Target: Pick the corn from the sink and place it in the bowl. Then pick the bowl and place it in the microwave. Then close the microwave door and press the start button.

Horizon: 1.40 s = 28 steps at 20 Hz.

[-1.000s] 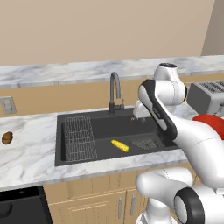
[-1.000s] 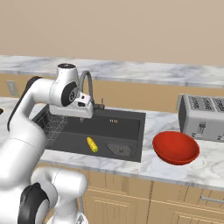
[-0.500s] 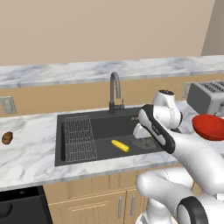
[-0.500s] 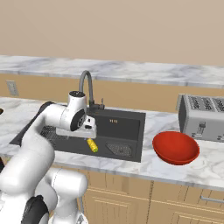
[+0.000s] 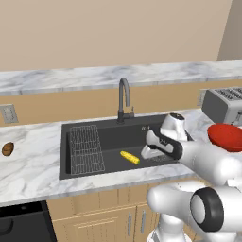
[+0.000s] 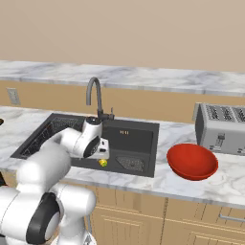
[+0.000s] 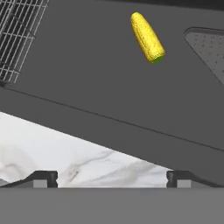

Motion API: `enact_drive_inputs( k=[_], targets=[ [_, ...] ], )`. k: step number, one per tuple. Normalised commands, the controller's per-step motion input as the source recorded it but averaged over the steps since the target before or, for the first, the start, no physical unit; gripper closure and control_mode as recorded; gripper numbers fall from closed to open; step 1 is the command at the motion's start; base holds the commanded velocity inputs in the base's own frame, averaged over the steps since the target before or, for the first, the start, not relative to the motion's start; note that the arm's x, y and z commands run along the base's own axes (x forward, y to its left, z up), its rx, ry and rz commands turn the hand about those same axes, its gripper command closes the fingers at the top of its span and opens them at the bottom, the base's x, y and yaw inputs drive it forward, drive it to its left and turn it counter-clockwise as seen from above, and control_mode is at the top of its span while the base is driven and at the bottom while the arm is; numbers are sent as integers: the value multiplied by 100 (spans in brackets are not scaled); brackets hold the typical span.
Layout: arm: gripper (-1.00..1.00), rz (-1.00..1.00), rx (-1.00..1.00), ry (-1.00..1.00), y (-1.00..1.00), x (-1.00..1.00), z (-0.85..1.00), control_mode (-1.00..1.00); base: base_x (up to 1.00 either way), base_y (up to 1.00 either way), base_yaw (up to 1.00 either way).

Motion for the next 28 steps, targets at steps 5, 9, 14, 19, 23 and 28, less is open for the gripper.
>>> enact_drive_inputs(
  k=[5,9,14,19,23,28],
  targets=[
    [-100,7,1,6,0,52,-17,-100,0,0,0],
    [-100,6,0,6,0,61,-34,-100,0,0,0],
    [-100,3,0,0,0,55,-41,-100,0,0,0],
    [-100,2,3,1,0,42,-44,-100,0,0,0],
    [-100,0,3,2,0,49,-34,-100,0,0,0],
    [-100,0,0,2,0,52,-18,-100,0,0,0]
  ],
)
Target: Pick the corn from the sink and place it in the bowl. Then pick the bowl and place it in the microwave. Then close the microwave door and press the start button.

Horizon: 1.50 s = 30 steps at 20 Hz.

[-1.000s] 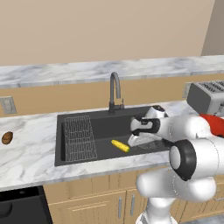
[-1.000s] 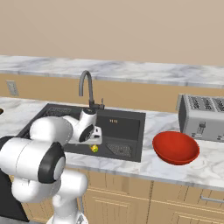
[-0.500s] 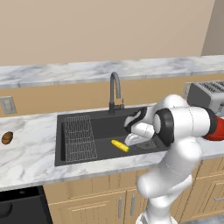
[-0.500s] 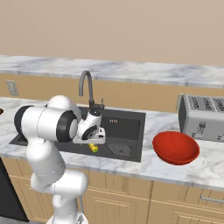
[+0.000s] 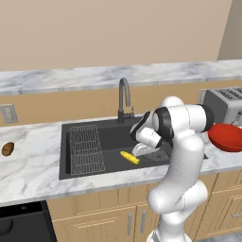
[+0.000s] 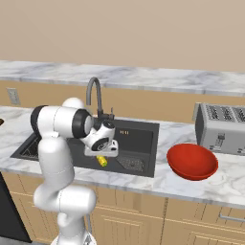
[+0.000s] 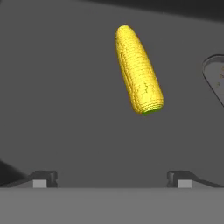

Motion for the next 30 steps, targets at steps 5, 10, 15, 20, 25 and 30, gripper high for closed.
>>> enact_drive_inputs(
  k=[5,10,15,20,25,30],
  targets=[
    [-100,0,0,6,7,37,-33,-100,0,0,0],
    [-100,0,0,6,11,28,-39,-100,0,0,0],
    [-100,1,1,5,0,34,-34,-100,0,0,0],
    [-100,0,0,5,0,46,-39,-100,0,0,0],
    [-100,0,0,3,0,42,-32,-100,0,0,0],
    [100,1,0,3,2,9,-14,-100,0,0,0]
  ],
)
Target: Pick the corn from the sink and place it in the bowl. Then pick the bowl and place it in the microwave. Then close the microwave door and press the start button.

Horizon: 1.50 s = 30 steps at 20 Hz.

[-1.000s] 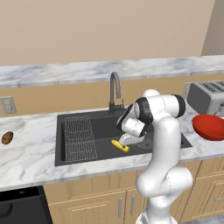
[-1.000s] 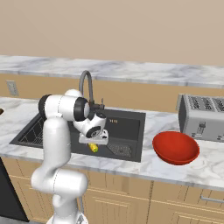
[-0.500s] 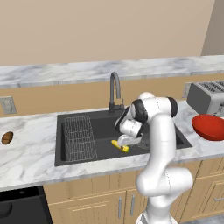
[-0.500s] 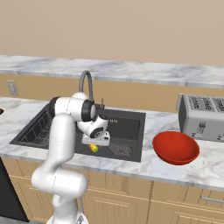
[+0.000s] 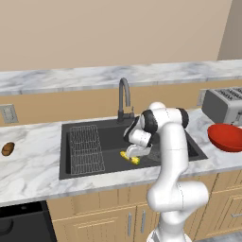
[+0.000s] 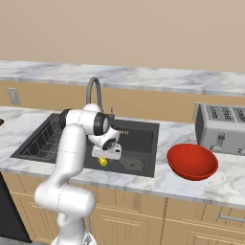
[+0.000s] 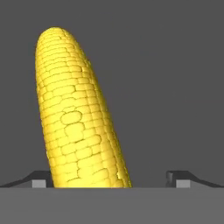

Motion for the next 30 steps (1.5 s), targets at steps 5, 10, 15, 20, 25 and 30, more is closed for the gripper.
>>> enact_drive_inputs(
  k=[5,10,15,20,25,30],
  targets=[
    [100,1,-10,-1,6,-30,24,-100,0,0,0],
    [100,-1,-6,-3,-6,-59,98,-100,0,0,0],
    [100,0,-6,-1,-32,-49,100,-100,0,0,0],
    [100,0,-13,-7,-52,-30,100,-100,0,0,0],
    [100,0,-2,0,-56,-66,100,-100,0,0,0],
    [100,0,0,4,-63,-60,100,-100,0,0,0]
  ],
)
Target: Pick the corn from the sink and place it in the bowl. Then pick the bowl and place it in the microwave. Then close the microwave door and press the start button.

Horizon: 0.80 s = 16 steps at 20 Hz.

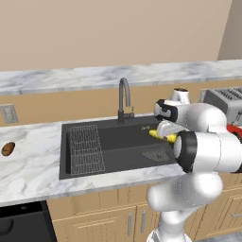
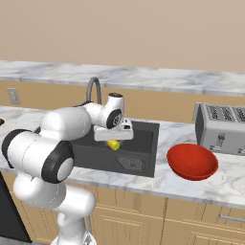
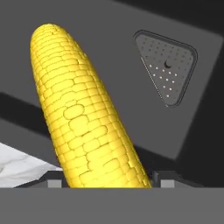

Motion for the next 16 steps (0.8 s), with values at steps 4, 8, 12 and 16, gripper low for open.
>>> enact_drive_inputs(
  k=[4,8,12,16],
  targets=[
    [100,-2,0,9,-88,-44,95,-100,0,0,0],
    [100,-1,-5,3,-100,-28,43,-100,0,0,0],
    [100,0,-9,0,-100,-37,4,-100,0,0,0],
    [100,1,-6,0,-100,-19,6,-100,0,0,0]
  ],
)
